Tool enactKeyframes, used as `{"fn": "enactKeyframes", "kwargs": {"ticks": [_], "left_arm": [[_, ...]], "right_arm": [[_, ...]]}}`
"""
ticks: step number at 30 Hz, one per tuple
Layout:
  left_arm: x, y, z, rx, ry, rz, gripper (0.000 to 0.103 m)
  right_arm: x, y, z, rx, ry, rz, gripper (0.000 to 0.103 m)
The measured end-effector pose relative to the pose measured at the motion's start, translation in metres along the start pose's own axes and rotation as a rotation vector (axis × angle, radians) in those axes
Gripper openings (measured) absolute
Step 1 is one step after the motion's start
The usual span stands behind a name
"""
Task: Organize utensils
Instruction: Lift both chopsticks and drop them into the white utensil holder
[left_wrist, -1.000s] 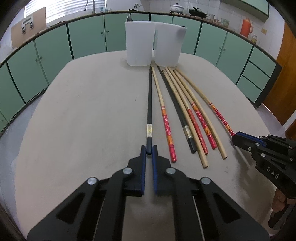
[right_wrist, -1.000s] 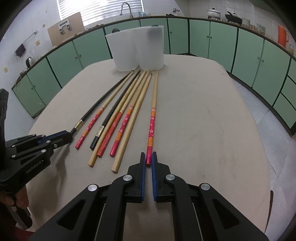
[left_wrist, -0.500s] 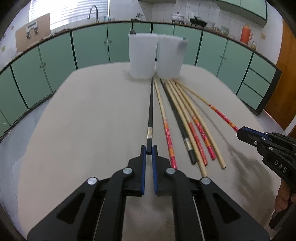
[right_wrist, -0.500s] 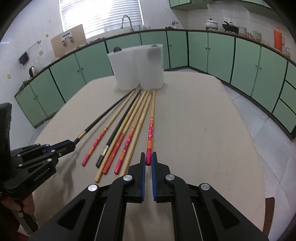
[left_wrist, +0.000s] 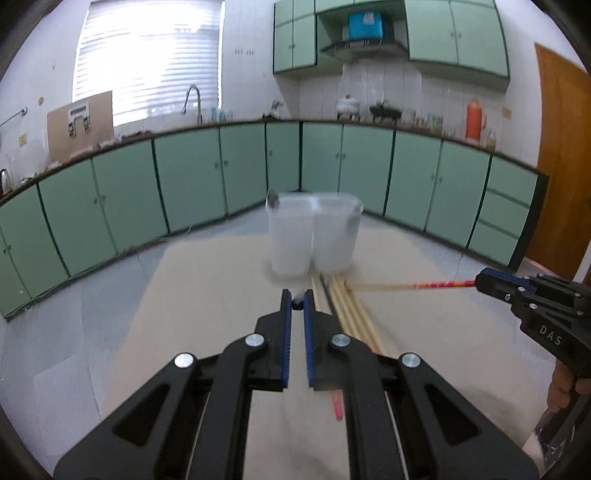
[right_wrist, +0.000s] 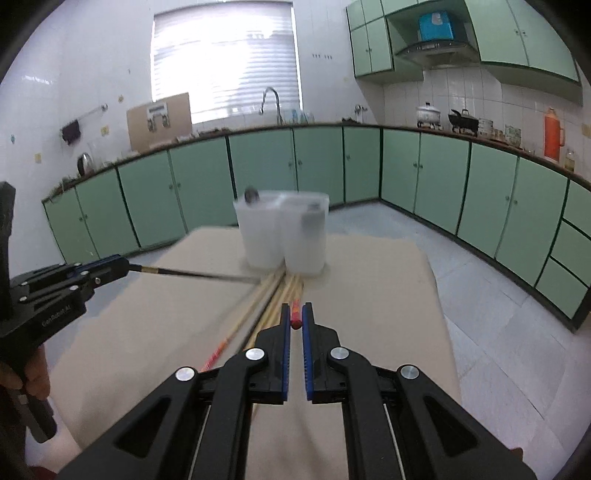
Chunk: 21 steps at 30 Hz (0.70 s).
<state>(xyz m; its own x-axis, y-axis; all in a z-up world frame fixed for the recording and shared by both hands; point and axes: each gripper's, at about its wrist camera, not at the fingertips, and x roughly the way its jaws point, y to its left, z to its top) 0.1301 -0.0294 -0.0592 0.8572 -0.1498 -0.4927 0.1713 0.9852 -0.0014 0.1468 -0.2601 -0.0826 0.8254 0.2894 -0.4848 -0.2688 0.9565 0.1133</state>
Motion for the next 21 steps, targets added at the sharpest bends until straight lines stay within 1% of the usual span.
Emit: {"fn": "enactKeyframes", "kwargs": {"ticks": [3,7,10,14,21], "left_arm": [[-0.003,0.0,0.019,0.0,-0.029,-0.03,0.005],[0.0,0.001,0.04,-0.018,-0.04,-0.085,0.005],[0.003,0.003,0.053,-0.028,-0.046,-0.113,0.005],[0.005,0.002,0.064,-0.033,-0.053,-0.141,0.005],[0.004,0.001,0.073,-0.039,-0.059,-0.179,0.005]], "right_arm": [[-0.003,-0.004,0.024,0.014,-0.016,0.04,0.006],[-0.001,-0.006,0.05,0.008,-0.025,0.065,0.006],[0.001,-0.009,0.07,0.012,-0.028,0.102,0.006],[0.009,-0.015,0.095,0.016,-0.01,0.143,0.006],[0.011,-0.02,0.115,0.009,0.003,0.178,0.006]]}}
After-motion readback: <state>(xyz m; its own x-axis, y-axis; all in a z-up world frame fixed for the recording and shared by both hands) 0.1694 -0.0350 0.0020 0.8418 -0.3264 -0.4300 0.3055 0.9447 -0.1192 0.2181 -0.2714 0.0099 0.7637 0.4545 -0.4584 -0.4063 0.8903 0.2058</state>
